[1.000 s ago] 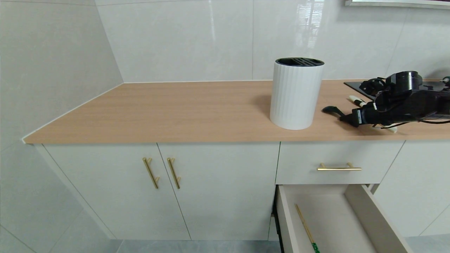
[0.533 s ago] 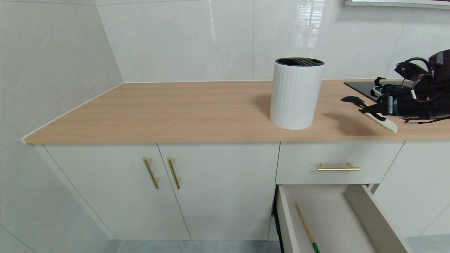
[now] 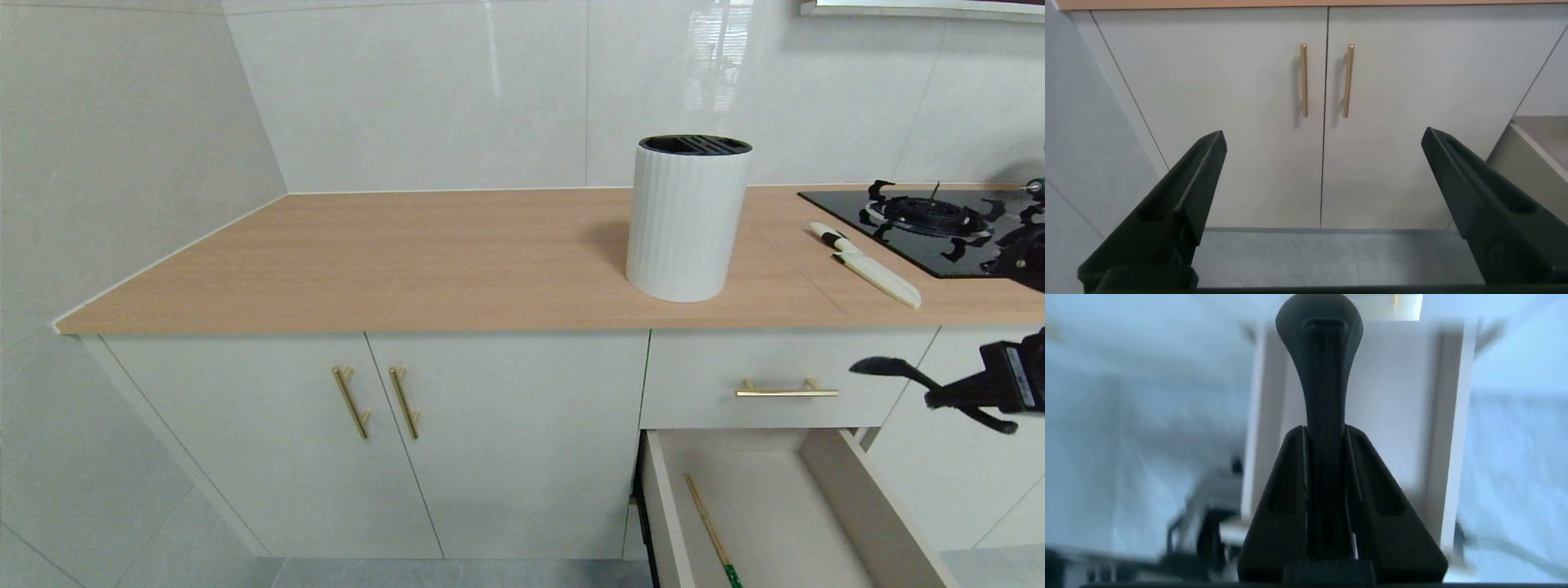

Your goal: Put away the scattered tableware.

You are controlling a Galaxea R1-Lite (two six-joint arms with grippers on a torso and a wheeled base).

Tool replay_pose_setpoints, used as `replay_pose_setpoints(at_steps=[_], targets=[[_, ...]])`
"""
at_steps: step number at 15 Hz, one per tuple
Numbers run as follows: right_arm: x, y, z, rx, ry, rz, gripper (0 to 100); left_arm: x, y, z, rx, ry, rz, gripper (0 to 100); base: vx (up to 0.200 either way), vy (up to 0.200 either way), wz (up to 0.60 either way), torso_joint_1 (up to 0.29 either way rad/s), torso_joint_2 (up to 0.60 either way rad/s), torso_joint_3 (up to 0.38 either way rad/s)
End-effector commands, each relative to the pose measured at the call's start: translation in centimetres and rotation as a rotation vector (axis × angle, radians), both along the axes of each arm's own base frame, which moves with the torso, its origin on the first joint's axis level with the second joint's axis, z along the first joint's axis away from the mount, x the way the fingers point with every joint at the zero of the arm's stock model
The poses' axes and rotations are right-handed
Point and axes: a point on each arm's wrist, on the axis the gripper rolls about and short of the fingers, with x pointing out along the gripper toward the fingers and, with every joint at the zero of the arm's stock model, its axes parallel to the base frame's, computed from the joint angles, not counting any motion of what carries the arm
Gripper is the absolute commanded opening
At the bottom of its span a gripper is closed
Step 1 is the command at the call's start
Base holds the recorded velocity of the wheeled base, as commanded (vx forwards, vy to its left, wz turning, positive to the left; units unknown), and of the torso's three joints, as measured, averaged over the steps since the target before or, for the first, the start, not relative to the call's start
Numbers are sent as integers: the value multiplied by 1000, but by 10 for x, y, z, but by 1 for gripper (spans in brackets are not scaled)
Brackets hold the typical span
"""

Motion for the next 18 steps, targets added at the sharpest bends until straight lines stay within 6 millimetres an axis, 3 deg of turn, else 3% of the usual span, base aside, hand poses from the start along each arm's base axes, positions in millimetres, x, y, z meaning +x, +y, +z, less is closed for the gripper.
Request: replay_pose_setpoints(at_steps=[1,4,8,18], targets=[[-27,12,-27,-33,77,36,0,0,0,0,-1,-1,1,100,0,0,0,0,0,0],[-20,13,-56,-38,101,36,0,0,0,0,-1,-1,1,100,0,0,0,0,0,0],[8,13,-89,-46,184,34,0,0,0,0,-1,-1,1,100,0,0,0,-32,98,70],[68,15,-137,-83,135,49,0,0,0,0,-1,-1,1,100,0,0,0,-104,436,326]])
